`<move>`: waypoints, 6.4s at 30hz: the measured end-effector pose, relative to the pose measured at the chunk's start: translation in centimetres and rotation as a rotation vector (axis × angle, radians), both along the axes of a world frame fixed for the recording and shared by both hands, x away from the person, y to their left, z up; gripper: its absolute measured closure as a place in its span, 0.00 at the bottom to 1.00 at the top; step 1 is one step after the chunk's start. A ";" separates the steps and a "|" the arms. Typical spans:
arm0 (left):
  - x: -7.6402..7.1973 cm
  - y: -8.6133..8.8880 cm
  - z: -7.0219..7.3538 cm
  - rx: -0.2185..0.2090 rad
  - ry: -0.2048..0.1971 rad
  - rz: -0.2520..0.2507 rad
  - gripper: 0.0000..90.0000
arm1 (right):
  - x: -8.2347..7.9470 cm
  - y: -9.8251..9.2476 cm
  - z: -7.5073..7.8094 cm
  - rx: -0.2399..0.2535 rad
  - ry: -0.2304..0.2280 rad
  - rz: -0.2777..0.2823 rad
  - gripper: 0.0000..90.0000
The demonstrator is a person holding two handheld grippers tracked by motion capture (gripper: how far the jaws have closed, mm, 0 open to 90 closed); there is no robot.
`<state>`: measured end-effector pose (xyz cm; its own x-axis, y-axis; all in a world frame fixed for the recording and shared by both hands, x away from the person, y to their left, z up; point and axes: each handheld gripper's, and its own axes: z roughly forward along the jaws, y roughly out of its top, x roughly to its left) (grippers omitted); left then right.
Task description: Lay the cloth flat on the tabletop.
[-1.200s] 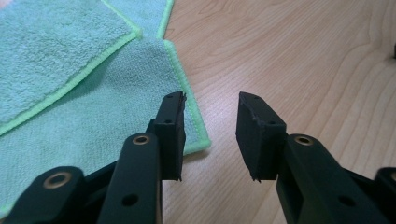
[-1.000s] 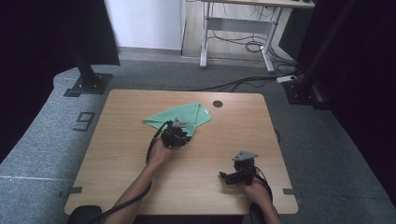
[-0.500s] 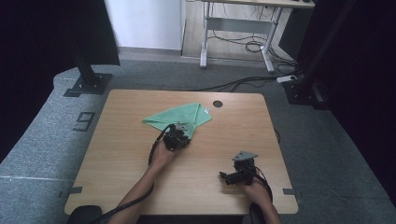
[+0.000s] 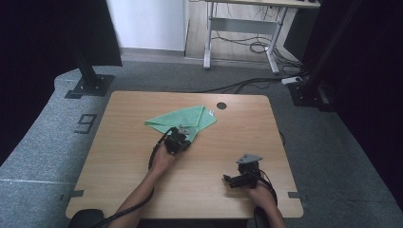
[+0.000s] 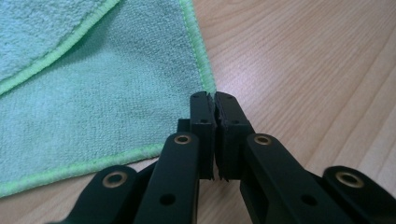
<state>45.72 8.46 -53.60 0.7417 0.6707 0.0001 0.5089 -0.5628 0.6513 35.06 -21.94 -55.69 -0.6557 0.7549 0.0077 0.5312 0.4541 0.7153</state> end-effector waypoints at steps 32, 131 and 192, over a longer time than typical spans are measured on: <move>-4.7 3.5 -0.2 -0.065 0.050 -0.046 0.95 | 0.0 0.0 0.0 0.000 0.000 0.000 0.00; -3.7 -0.9 2.4 -0.017 -0.016 -0.096 0.98 | 0.0 0.0 0.0 0.000 0.000 0.000 0.00; -2.0 3.0 4.5 -0.055 -0.039 -0.033 0.99 | 2.6 15.0 0.6 -0.063 -0.014 0.092 0.00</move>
